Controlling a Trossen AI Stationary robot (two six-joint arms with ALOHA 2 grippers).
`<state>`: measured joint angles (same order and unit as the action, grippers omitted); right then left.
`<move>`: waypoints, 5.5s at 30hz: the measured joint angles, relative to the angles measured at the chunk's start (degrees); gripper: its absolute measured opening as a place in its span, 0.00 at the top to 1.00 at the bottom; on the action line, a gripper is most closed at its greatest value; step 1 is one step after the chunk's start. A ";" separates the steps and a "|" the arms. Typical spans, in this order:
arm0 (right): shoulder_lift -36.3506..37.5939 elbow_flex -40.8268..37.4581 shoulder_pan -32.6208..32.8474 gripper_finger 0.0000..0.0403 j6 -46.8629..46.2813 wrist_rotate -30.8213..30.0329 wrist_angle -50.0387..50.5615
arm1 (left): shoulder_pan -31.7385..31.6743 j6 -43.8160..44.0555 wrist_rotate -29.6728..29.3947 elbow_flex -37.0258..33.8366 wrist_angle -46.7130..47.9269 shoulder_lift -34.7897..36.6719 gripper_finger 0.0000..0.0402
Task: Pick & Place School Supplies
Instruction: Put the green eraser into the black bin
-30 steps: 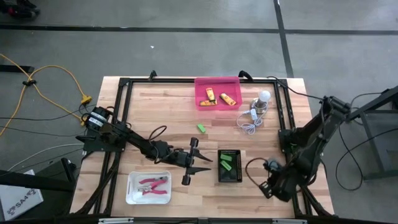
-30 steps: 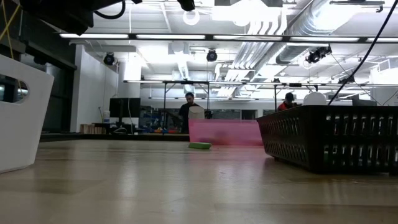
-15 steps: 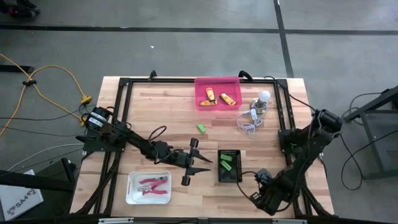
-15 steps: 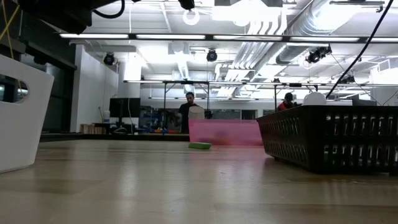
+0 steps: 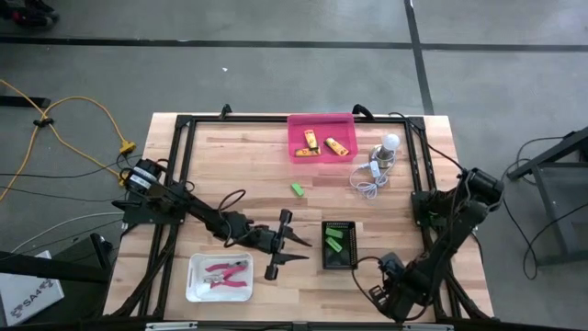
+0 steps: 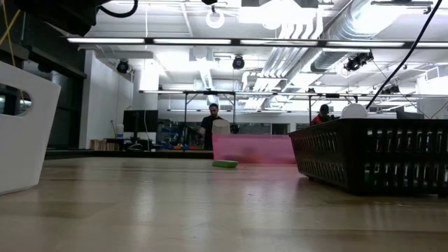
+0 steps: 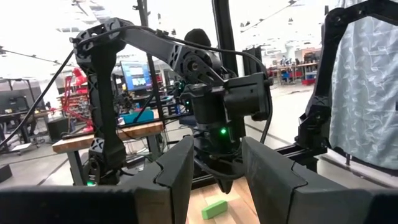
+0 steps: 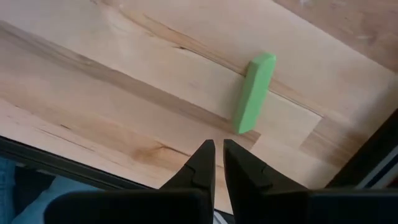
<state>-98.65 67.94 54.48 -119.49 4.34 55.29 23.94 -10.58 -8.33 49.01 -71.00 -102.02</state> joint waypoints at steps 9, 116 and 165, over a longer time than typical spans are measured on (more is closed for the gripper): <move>0.00 -0.02 0.70 0.88 -1.81 -1.49 0.68 | 0.33 -0.31 0.00 0.00 0.00 0.00 0.67; -0.11 -10.87 2.12 0.92 -3.45 -4.13 -5.30 | 1.75 -1.43 -0.07 0.00 0.02 0.01 0.67; 10.03 -10.88 -26.48 0.89 47.80 -15.27 -20.11 | 1.88 0.32 -0.40 0.00 0.35 0.02 0.67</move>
<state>-88.62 57.06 28.00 -71.69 -10.94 35.18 25.82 -10.26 -8.73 49.01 -70.66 -102.00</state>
